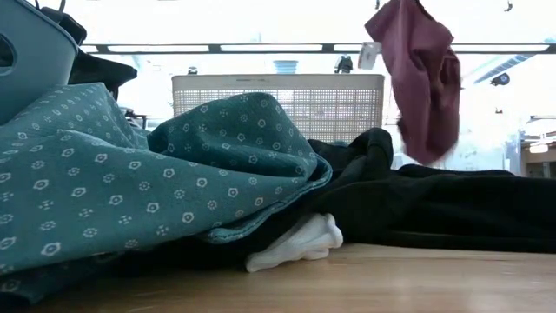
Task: Pick & Place Cloths
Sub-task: Put the dark pink boxer into the transparent bin
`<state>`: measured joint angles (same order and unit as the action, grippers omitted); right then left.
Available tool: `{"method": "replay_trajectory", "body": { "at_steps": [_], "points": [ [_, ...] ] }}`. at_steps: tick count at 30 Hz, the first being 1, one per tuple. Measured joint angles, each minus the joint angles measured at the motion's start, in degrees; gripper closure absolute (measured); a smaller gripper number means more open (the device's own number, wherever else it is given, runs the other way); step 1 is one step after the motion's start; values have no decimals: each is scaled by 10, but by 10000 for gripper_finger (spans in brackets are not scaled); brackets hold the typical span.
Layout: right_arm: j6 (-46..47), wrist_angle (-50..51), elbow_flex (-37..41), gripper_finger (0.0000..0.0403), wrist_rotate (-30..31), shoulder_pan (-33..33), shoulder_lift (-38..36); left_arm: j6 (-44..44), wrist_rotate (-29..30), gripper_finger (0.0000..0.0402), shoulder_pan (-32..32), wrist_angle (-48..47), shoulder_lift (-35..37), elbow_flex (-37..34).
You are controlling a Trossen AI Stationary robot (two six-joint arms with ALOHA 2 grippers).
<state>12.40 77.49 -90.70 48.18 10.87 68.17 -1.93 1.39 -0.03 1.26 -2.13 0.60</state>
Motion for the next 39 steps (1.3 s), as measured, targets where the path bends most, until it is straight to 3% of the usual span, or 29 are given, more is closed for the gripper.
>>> {"method": "replay_trajectory", "body": {
  "at_steps": [14, 17, 21, 29, 39],
  "points": [
    [-11, -3, -9, 394, 298, 0, -78, 0, 0, 358, 0, 0, 0, 0],
    [-26, -4, -9, 394, 328, -1, -83, 0, 0, 358, 0, 0, 0, 0],
    [-21, -5, -9, 394, 322, -1, -84, 0, 0, 358, 0, 0, 0, 0],
    [-15, -3, -9, 394, 240, -2, -80, 0, 0, 358, 0, 0, 0, 0],
    [130, 85, -7, 394, 135, -26, -80, 0, 0, 358, 0, 0, 0, 0]
  ]
}}
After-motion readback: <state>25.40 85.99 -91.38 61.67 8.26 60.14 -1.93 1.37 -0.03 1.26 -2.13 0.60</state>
